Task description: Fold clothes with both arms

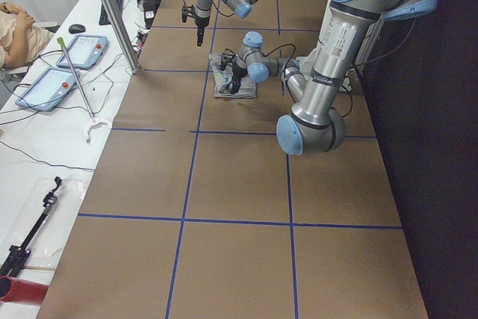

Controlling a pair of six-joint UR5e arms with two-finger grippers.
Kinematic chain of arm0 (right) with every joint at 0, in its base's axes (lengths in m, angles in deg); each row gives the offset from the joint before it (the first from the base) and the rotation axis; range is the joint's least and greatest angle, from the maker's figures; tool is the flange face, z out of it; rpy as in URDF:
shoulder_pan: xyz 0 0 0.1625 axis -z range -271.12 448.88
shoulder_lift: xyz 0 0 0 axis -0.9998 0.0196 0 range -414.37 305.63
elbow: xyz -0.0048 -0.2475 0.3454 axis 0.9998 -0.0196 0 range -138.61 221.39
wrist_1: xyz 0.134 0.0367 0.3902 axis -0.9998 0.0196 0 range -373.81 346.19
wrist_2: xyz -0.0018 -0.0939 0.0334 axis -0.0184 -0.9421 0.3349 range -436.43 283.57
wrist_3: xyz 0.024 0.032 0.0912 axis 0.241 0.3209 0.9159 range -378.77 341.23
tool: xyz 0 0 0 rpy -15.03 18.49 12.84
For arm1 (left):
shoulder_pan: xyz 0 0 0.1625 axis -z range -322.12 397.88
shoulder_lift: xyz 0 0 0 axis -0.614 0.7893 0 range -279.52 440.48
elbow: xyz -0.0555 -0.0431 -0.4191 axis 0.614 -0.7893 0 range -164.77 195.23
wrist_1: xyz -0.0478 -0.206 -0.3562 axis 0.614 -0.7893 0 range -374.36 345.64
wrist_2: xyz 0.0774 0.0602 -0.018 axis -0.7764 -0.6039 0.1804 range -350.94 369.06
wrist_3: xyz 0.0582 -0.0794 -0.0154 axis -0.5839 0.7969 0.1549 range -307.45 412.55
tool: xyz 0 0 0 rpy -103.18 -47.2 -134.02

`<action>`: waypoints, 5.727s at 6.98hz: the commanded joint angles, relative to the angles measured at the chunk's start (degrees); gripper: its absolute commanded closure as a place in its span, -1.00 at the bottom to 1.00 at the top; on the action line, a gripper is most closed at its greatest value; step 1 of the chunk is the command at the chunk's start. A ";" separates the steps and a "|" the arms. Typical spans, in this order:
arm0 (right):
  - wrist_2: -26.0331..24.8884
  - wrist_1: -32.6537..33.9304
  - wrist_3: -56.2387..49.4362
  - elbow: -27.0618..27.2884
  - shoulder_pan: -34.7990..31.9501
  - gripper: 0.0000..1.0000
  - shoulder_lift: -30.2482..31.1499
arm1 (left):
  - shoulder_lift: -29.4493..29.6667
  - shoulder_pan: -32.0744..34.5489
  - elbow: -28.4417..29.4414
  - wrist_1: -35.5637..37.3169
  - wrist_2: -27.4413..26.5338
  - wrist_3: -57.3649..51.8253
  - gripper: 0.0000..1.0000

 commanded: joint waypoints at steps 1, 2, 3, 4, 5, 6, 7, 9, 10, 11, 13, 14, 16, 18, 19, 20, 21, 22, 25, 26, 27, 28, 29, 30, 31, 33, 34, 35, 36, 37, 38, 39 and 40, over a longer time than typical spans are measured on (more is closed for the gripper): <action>0.03 0.06 -0.04 1.30 -0.03 -1.00 0.61 | 1.95 1.04 4.65 0.80 -0.51 -0.20 -1.00; 0.03 0.06 -0.04 1.74 0.06 -1.00 1.22 | 5.00 3.06 8.77 0.71 -0.51 -0.55 -1.00; 0.12 -0.03 -0.04 1.74 -0.03 -1.00 1.66 | 8.08 5.08 13.85 0.28 -0.51 -1.08 -1.00; 0.12 -0.03 -0.13 1.83 0.06 -1.00 1.66 | 10.20 8.49 17.47 -0.25 -0.43 -5.09 -1.00; 0.12 -0.12 -0.13 1.83 0.06 -1.00 2.27 | 10.74 11.66 21.68 -1.91 -0.34 -8.52 -1.00; 0.12 -0.20 -0.39 2.52 0.06 -1.00 2.80 | 10.92 14.82 26.51 -7.58 -0.34 -12.56 -1.00; 0.12 -0.12 -0.39 3.66 0.15 -1.00 3.50 | 11.01 17.29 26.65 -8.42 0.27 -16.43 -1.00; -0.14 -0.64 1.00 6.12 1.28 -1.00 4.21 | 10.05 19.15 23.78 -12.26 7.51 -20.22 -1.00; -0.49 -0.64 7.02 11.09 3.73 -1.00 7.26 | 6.91 19.33 19.31 -13.42 9.83 -21.20 -1.00; -2.15 -0.38 12.82 17.41 7.32 -1.00 10.33 | 5.31 19.34 16.74 -13.35 9.86 -21.21 -1.00; -10.29 0.23 25.39 26.23 17.84 -1.00 14.92 | 5.12 19.34 16.72 -13.44 9.86 -21.21 -1.00; -14.77 0.41 29.36 26.96 22.34 -1.00 15.20 | 5.04 19.34 16.72 -13.52 9.86 -21.12 -1.00; -17.37 0.15 29.84 26.88 24.93 -0.99 18.43 | 5.04 19.25 16.63 -13.52 9.77 -20.86 -1.00; -17.46 -0.55 29.76 26.00 26.60 -0.99 19.33 | 5.04 19.34 16.19 -13.52 9.77 -20.51 -1.00; -18.15 -0.64 29.76 25.65 26.95 -0.99 19.16 | 4.69 19.34 16.10 -13.52 9.77 -20.51 -1.00; -18.25 -0.64 29.67 25.65 27.21 -0.99 19.24 | 4.68 19.25 16.02 -13.52 9.77 -20.51 -1.00; -18.25 -1.95 29.76 25.65 27.22 -0.99 19.24 | 4.68 19.33 15.93 -13.52 9.77 -20.51 -1.00; -17.81 -2.05 28.97 26.52 26.17 -1.00 18.72 | 4.68 19.34 15.49 -13.44 9.77 -20.42 -1.00; -1.97 8.62 10.86 35.28 10.59 -1.00 19.06 | -3.00 19.51 0.28 -7.25 14.03 -21.29 -1.00; 6.19 12.24 -0.19 37.58 0.77 -1.00 20.72 | -6.97 21.16 -9.81 1.77 15.38 -27.48 -1.00; 14.54 14.62 -13.96 37.95 -9.85 -1.00 23.87 | -11.88 24.75 -18.44 10.12 15.74 -36.24 -1.00; 20.02 14.82 -28.89 37.95 -19.79 -1.00 30.08 | -16.36 30.27 -22.27 13.42 18.18 -45.20 -1.00; 22.07 15.00 -44.44 37.43 -28.33 -1.00 36.58 | -20.50 37.37 -21.87 13.46 21.08 -57.04 -1.00; 24.97 14.83 -54.52 36.64 -35.03 -1.00 42.91 | -24.72 45.27 -19.34 12.94 25.46 -67.51 -1.00; 26.13 12.91 -55.57 36.89 -38.14 -1.00 52.63 | -30.15 48.05 -16.88 13.10 26.89 -67.96 -1.00; 26.23 10.34 -55.41 33.93 -40.44 -1.00 60.10 | -30.83 58.44 -8.80 13.11 27.78 -68.49 -1.00; 29.53 10.26 -55.50 30.69 -42.29 -1.00 60.46 | -31.61 61.23 -3.81 13.37 36.84 -71.11 -1.00; 32.18 10.25 -55.32 29.96 -44.91 -1.00 60.46 | -32.22 63.35 0.76 13.98 43.71 -79.57 -1.00; 32.99 10.25 -55.32 29.87 -46.51 -1.00 60.46 | -33.71 63.98 2.38 13.90 44.22 -82.27 -1.00; 32.91 10.25 -55.41 29.87 -46.61 -1.00 60.46 | -33.12 63.81 3.96 14.07 44.31 -81.69 -1.00; 32.99 10.25 -55.41 29.95 -46.61 -1.00 60.46 | -33.11 63.81 4.67 13.29 44.40 -81.07 -1.00; 32.99 10.25 -55.41 30.21 -46.61 -1.00 60.38 | -32.94 63.81 3.98 13.63 44.40 -80.80 -1.00; 32.91 10.17 -55.41 30.30 -46.61 -1.00 60.29 | -33.02 63.81 4.06 13.29 44.49 -80.80 -1.00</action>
